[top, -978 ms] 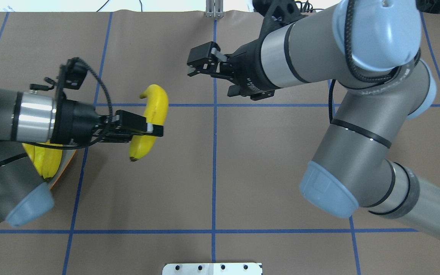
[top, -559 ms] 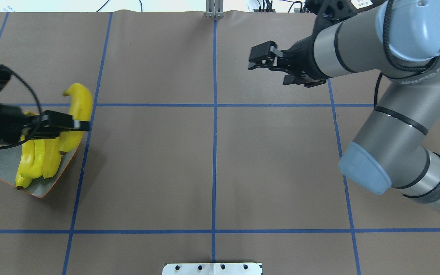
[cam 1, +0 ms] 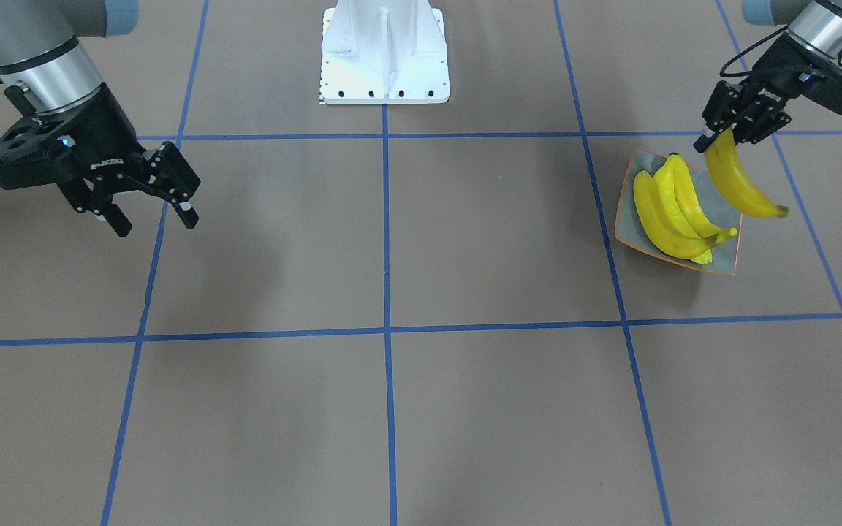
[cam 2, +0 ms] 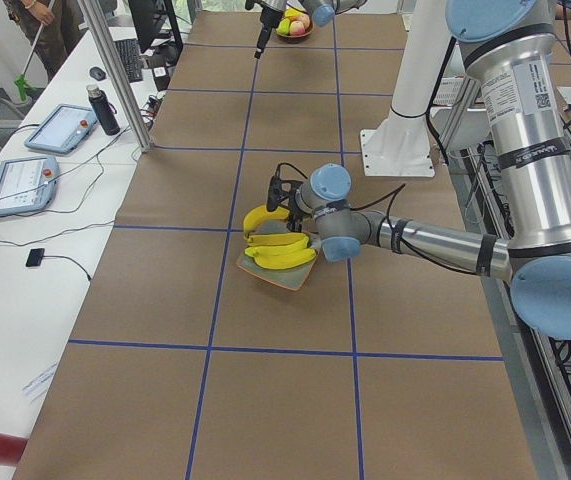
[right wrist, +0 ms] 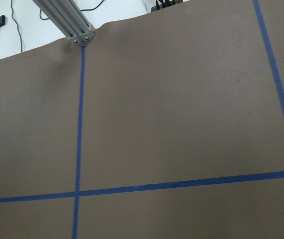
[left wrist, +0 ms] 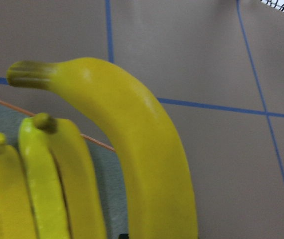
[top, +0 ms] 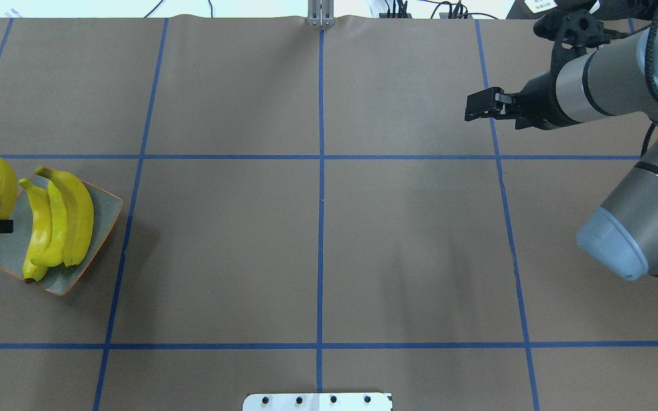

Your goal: Transfer all bananas from basket to plate

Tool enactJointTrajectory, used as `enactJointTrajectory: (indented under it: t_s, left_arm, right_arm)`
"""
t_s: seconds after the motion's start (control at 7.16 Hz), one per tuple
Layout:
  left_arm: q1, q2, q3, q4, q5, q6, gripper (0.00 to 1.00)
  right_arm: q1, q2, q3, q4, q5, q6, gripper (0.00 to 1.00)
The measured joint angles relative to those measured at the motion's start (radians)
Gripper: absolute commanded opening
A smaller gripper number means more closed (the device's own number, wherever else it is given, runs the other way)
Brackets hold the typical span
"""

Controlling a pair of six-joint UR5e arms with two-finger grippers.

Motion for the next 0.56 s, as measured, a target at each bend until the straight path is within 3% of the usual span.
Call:
enactJointTrajectory:
  t_s: [0.14,0.28,0.56]
  left_arm:
    - [0.003,0.011,0.009,0.057,0.001,0.037,0.00]
    - [0.006,0.013,0.015,0.103,0.001,0.068,0.33]
    - [0.011,0.006,0.037,0.132,0.002,0.100,0.66]
  right_arm:
    - [0.036,-0.041,-0.002,0.002,0.025,-0.092,1.00]
    - [0.082,-0.076,-0.003,0.003,0.067,-0.176,1.00]
    - [0.154,-0.117,-0.006,0.005,0.138,-0.283,1.00]
